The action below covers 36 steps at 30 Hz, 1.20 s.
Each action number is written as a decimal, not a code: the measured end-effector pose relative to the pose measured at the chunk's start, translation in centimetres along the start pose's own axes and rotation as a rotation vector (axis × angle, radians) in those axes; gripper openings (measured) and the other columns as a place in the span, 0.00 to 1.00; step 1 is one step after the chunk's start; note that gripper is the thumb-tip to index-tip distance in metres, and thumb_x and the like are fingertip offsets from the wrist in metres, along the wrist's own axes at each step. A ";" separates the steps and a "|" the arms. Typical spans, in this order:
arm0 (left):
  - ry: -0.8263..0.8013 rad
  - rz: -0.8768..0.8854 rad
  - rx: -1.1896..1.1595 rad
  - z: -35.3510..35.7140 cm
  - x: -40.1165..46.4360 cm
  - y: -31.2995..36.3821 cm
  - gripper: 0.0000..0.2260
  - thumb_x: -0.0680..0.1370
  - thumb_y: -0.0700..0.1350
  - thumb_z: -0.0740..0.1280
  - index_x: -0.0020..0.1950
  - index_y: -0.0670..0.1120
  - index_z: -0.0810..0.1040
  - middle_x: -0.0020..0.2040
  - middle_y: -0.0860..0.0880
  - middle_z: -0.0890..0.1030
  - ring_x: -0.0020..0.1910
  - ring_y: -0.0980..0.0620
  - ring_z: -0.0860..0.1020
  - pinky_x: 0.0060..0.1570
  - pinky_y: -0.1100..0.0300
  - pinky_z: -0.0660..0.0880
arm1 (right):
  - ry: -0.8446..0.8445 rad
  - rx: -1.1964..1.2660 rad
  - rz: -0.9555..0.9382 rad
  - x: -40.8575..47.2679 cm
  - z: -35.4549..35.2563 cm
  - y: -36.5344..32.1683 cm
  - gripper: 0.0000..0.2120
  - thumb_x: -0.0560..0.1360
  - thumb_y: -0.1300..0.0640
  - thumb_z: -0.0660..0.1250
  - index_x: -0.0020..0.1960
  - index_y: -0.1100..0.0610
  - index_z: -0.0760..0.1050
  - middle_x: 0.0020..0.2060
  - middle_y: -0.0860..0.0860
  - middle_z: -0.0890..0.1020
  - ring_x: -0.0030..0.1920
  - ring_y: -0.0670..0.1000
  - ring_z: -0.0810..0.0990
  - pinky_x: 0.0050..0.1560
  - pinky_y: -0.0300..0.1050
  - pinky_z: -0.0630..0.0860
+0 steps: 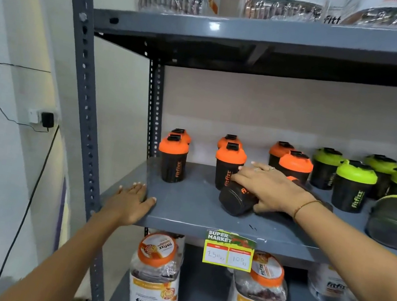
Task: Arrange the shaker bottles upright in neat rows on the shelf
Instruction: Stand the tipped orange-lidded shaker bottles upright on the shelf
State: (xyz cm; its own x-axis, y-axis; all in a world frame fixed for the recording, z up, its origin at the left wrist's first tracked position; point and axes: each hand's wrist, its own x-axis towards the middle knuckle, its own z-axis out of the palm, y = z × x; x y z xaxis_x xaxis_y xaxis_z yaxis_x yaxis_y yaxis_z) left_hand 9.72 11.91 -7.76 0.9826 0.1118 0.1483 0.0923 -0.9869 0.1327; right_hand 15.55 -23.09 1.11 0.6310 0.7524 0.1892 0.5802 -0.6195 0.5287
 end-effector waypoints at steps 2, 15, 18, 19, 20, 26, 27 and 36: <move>0.030 0.006 0.002 0.1 -0.3 0.2 0.29 0.81 0.59 0.45 0.78 0.45 0.51 0.79 0.45 0.53 0.77 0.49 0.51 0.74 0.49 0.44 | 0.024 -0.067 -0.020 0.5 -1.0 -0.7 0.40 0.63 0.45 0.73 0.73 0.49 0.67 0.64 0.50 0.76 0.66 0.54 0.75 0.75 0.50 0.59; 0.058 0.027 -0.020 -0.4 -1.3 0.8 0.26 0.81 0.52 0.44 0.77 0.42 0.53 0.78 0.44 0.55 0.77 0.49 0.53 0.75 0.50 0.48 | 0.210 -0.580 -0.312 8.6 -5.9 -11.5 0.22 0.79 0.64 0.50 0.65 0.52 0.76 0.61 0.53 0.79 0.67 0.58 0.75 0.74 0.59 0.63; 0.064 0.036 -0.023 -0.4 -1.4 0.7 0.26 0.81 0.52 0.44 0.77 0.42 0.53 0.78 0.44 0.55 0.77 0.49 0.53 0.75 0.50 0.48 | 0.228 -0.719 -0.382 9.1 -5.5 -12.4 0.20 0.79 0.63 0.59 0.67 0.50 0.75 0.65 0.52 0.78 0.69 0.57 0.74 0.75 0.59 0.63; 0.070 0.038 -0.024 -0.4 -1.4 0.7 0.26 0.81 0.51 0.44 0.77 0.42 0.54 0.78 0.44 0.55 0.77 0.49 0.54 0.75 0.50 0.48 | 0.226 -0.767 -0.397 9.1 -5.5 -12.7 0.21 0.78 0.63 0.59 0.68 0.51 0.75 0.66 0.52 0.78 0.70 0.57 0.73 0.76 0.59 0.62; 0.076 0.040 -0.022 -0.4 -1.4 0.7 0.26 0.81 0.51 0.45 0.77 0.42 0.54 0.78 0.43 0.56 0.77 0.48 0.54 0.75 0.49 0.48 | 0.219 -0.805 -0.404 9.1 -5.4 -13.0 0.21 0.78 0.63 0.60 0.69 0.51 0.74 0.67 0.52 0.77 0.71 0.58 0.72 0.76 0.60 0.61; 0.089 0.050 -0.021 -0.4 -1.6 0.7 0.26 0.81 0.52 0.45 0.77 0.42 0.55 0.78 0.44 0.57 0.76 0.49 0.55 0.75 0.49 0.49 | 0.230 -0.869 -0.362 7.7 -5.6 -13.5 0.31 0.79 0.67 0.56 0.81 0.55 0.54 0.77 0.56 0.66 0.78 0.59 0.62 0.77 0.60 0.50; 0.089 0.051 -0.026 -0.4 -1.5 0.7 0.26 0.80 0.52 0.44 0.77 0.43 0.54 0.78 0.44 0.57 0.76 0.49 0.55 0.75 0.49 0.48 | 0.274 -0.850 -0.337 6.9 -5.6 -13.2 0.32 0.79 0.70 0.49 0.81 0.55 0.51 0.78 0.56 0.64 0.78 0.59 0.60 0.78 0.60 0.50; 0.101 0.035 -0.019 0.0 -1.2 0.7 0.27 0.80 0.52 0.44 0.77 0.42 0.54 0.78 0.43 0.57 0.76 0.47 0.56 0.75 0.48 0.49 | 0.323 -0.064 0.543 -2.4 -3.9 -4.0 0.38 0.69 0.40 0.69 0.75 0.53 0.65 0.68 0.57 0.74 0.66 0.61 0.72 0.61 0.56 0.72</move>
State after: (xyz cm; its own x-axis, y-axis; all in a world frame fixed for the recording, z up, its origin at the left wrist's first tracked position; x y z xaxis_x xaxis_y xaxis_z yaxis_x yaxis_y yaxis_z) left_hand 8.61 11.06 -7.86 0.9637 0.0895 0.2515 0.0541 -0.9881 0.1443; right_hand 9.74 -21.58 1.75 0.6336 0.3706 0.6791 0.1832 -0.9247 0.3337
